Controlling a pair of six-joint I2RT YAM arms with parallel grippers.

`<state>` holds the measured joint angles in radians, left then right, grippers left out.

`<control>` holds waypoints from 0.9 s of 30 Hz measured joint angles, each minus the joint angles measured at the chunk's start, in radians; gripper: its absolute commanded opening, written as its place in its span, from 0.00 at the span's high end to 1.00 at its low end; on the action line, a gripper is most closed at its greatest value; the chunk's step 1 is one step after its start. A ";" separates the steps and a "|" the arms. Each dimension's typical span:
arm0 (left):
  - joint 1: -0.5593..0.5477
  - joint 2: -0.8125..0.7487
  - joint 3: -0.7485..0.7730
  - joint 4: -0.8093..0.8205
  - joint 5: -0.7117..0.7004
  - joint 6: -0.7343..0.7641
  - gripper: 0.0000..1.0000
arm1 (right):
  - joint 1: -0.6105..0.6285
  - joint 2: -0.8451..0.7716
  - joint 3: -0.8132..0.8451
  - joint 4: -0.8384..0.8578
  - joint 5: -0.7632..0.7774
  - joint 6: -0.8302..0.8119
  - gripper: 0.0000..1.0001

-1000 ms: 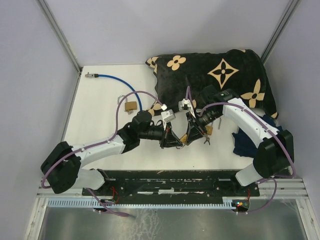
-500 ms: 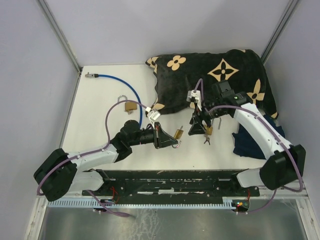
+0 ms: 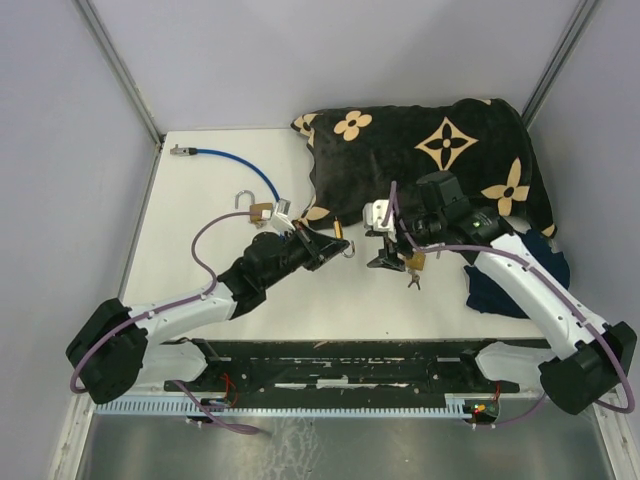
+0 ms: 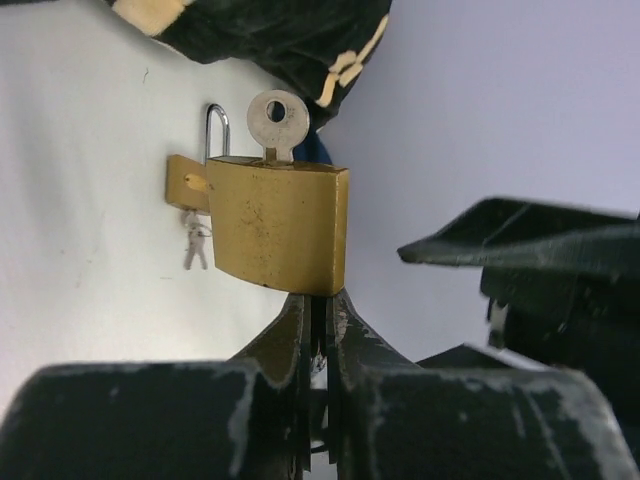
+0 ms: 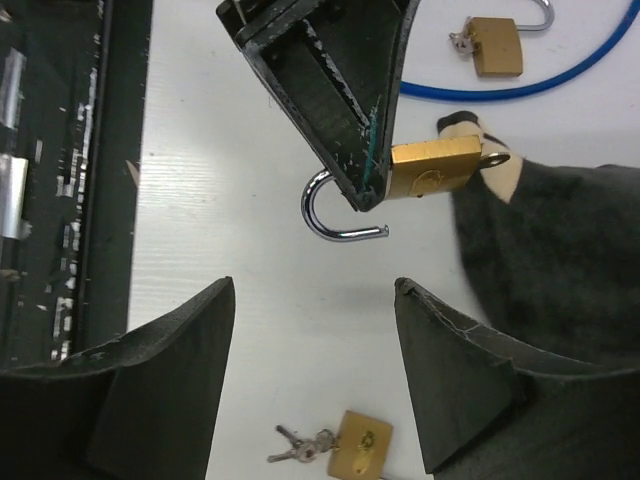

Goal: Lock with the key
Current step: Lock the lock.

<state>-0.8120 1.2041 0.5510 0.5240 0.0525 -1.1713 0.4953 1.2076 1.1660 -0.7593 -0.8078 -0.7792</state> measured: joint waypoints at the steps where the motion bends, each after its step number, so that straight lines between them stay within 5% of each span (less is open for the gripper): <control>1: -0.001 0.000 0.006 -0.009 -0.019 -0.040 0.97 | 0.021 0.000 -0.004 0.018 0.029 -0.006 0.29; 10: -0.015 0.000 0.048 -0.237 -0.179 -0.356 0.97 | 0.203 -0.024 -0.187 0.320 0.349 0.032 0.34; 27: -0.035 0.000 0.073 -0.313 -0.262 -0.551 0.97 | 0.398 -0.020 -0.328 0.677 0.683 0.051 0.63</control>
<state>-0.8467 1.2041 0.6243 0.2108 -0.2092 -1.7226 0.8932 1.1877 0.8375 -0.0822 -0.1249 -0.7284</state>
